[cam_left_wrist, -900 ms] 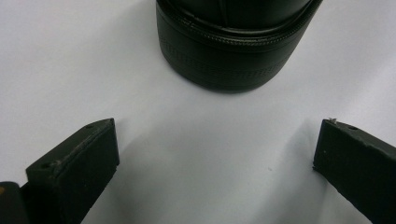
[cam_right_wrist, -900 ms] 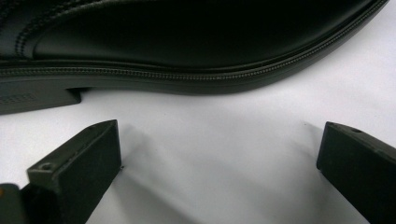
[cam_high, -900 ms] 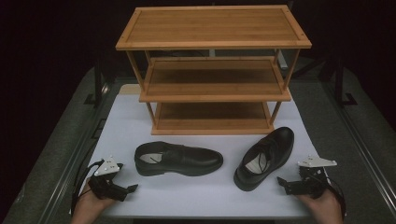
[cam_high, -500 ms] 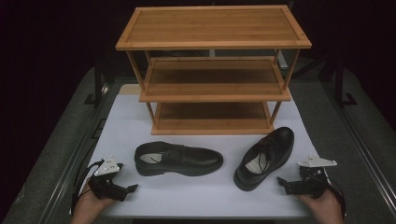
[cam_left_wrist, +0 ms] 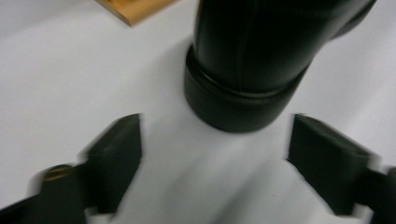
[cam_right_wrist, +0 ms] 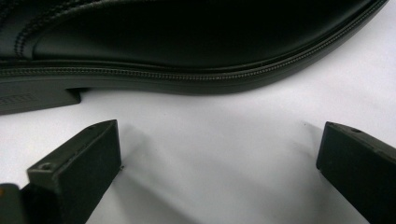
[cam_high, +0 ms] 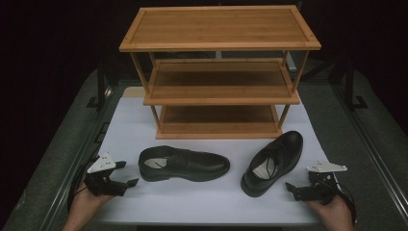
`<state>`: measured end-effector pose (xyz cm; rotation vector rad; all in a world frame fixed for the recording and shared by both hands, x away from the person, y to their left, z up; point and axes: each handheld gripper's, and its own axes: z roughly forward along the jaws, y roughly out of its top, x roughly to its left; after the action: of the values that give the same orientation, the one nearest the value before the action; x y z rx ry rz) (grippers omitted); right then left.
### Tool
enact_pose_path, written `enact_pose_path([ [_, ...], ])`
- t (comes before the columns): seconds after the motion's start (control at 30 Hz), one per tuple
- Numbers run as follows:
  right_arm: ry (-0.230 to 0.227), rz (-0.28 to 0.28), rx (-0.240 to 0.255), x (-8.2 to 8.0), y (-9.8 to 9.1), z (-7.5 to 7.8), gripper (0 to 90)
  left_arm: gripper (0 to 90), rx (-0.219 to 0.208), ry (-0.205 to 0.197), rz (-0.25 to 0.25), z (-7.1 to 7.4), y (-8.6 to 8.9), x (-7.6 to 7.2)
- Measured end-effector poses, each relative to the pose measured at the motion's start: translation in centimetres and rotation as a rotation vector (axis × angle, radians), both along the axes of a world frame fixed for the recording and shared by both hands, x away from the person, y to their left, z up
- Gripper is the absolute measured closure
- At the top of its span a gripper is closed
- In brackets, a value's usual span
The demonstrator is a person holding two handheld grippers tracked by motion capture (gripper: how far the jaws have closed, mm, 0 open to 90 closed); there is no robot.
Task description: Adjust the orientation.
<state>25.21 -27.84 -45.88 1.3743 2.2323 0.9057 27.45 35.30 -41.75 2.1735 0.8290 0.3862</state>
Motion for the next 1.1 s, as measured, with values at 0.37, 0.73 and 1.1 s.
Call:
enact_pose_path([
  [0.37,-0.001,0.001,0.0,0.0,0.0,0.0,0.0,85.8,-0.038,0.02,-0.02,0.9,0.4,2.7],
  [0.73,-0.002,0.001,0.002,0.0,0.0,0.0,0.0,90.0,-0.053,0.049,-0.017,0.0,-0.7,7.4],
  [1.1,-0.002,0.001,0.001,0.0,0.0,0.0,0.0,90.0,-0.067,0.085,-0.044,-1.7,-2.4,8.7],
])
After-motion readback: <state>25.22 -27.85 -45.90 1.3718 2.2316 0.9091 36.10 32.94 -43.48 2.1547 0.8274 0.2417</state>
